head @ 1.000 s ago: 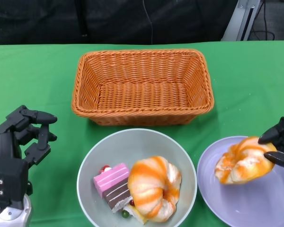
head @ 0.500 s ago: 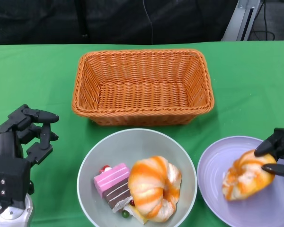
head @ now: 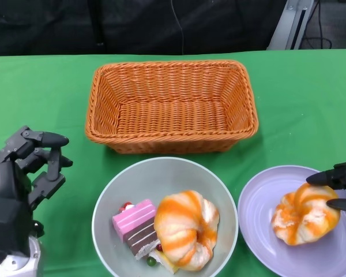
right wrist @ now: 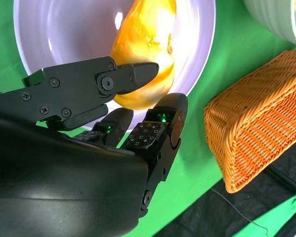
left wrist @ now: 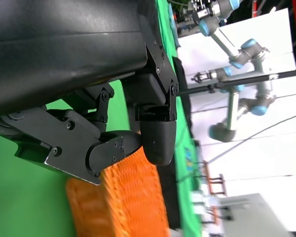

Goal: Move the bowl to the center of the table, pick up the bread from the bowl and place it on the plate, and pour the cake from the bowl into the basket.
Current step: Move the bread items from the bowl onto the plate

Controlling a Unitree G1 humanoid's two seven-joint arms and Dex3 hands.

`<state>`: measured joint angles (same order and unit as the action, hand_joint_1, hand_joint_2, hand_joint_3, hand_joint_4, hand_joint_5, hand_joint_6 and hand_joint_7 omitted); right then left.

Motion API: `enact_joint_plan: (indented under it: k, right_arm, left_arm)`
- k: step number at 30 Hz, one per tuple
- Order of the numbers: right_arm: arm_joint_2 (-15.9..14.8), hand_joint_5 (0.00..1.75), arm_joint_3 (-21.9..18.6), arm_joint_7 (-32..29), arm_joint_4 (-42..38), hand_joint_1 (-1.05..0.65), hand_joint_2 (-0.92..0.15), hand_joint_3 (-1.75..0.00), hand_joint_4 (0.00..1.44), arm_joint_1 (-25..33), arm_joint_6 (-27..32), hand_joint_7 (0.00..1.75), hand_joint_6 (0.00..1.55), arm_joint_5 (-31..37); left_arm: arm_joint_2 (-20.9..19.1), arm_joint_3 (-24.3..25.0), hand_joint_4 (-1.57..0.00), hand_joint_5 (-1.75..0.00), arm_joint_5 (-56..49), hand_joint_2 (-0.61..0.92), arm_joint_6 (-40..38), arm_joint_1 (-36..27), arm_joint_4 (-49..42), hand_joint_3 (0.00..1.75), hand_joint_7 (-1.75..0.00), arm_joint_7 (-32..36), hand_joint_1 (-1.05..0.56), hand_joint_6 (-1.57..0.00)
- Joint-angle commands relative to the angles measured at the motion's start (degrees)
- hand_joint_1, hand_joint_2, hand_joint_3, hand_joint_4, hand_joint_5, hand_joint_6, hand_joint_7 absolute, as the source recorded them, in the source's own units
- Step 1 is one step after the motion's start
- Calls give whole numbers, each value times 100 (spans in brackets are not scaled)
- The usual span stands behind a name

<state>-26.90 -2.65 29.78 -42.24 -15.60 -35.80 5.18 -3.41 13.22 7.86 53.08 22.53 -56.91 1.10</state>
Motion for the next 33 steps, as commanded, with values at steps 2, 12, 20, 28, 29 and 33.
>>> enact_joint_plan:
  k: [2, 12, 20, 28, 29, 33]
  right_arm:
    - [-138, 14, 120, -162, -11, -15, -92, -3, 83, -2, -64, 0, 75, 129]
    - [-252, 1, 234, 61, 114, -16, -92, -1, 67, 19, 74, 0, 59, 16]
    - [-224, 0, 114, 357, 380, -26, -92, -3, 65, 123, 153, 1, 59, -390]
    - [-280, 0, 128, 237, 653, -25, -91, -5, 65, 217, 240, 0, 59, -318]
    - [-291, 0, 141, 255, 681, -24, -91, -4, 65, 230, 245, 0, 58, -312]
    - [-331, 0, 169, 337, 714, -24, -92, -2, 59, 240, 262, 0, 52, -316]
  left_arm:
    - [78, 182, -81, -140, 546, 74, 96, 6, 201, 67, -101, -617, -14, -91]
    - [292, 263, -82, -140, 1004, 83, -184, -153, 848, 50, -102, -1213, -15, -91]
    - [394, 252, -83, -139, 1190, 88, -488, -379, 1429, 41, -100, -1505, -13, -91]
    - [444, 234, -81, -143, 1106, 89, -566, -497, 1645, 38, -103, -1466, -13, -90]
    - [444, 241, -81, -143, 1129, 89, -553, -493, 1630, 38, -103, -1504, -13, -90]
    - [453, 253, -80, -143, 1144, 90, -542, -494, 1619, 36, -102, -1527, -15, -90]
